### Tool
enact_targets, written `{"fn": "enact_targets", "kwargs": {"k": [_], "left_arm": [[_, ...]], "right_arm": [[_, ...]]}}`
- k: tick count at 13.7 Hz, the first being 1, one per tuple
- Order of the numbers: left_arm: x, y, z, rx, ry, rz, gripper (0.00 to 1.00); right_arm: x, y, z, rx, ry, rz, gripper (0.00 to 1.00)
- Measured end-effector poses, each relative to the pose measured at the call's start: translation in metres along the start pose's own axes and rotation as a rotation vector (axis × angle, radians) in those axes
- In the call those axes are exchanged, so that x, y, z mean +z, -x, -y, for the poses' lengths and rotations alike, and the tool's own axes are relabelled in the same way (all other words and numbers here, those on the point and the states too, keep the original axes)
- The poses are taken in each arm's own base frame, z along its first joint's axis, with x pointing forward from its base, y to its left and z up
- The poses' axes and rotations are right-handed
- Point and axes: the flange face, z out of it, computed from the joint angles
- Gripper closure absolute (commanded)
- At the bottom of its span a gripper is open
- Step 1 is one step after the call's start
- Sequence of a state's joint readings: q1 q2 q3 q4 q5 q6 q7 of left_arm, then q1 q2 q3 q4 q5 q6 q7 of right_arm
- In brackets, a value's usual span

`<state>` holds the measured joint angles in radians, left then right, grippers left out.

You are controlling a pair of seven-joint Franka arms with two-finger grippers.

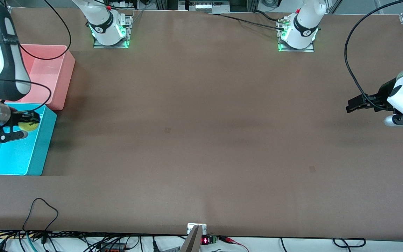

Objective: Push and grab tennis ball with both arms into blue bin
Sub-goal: 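Carry the tennis ball with the right gripper over the blue bin, then lower the ball into the blue bin and open the right gripper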

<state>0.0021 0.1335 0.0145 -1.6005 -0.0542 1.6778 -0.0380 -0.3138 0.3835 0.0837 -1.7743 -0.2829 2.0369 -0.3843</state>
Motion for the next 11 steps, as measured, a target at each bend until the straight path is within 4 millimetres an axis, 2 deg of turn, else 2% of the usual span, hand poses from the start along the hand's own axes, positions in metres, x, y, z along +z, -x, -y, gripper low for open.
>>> {"fn": "enact_targets", "kwargs": {"k": [2,4,8,11], "left_arm": [[-0.005,0.001,-0.003,0.006,-0.002,-0.009,0.0],[-0.012,0.002,-0.003,0.007,-0.002,-0.023,0.0],[-0.032,0.012,0.001,0.01,-0.001,-0.03,0.0],[-0.037,0.021,0.003,0.009,-0.001,-0.026,0.0]], "right_arm": [[0.02,0.001,-0.023,-0.008,0.006,-0.017,0.69],[0.038,-0.002,-0.034,-0.011,0.006,-0.022,0.69],[0.067,-0.004,-0.04,-0.01,-0.011,-0.004,0.69],[0.089,0.001,-0.045,0.0,-0.034,0.029,0.69]]}}
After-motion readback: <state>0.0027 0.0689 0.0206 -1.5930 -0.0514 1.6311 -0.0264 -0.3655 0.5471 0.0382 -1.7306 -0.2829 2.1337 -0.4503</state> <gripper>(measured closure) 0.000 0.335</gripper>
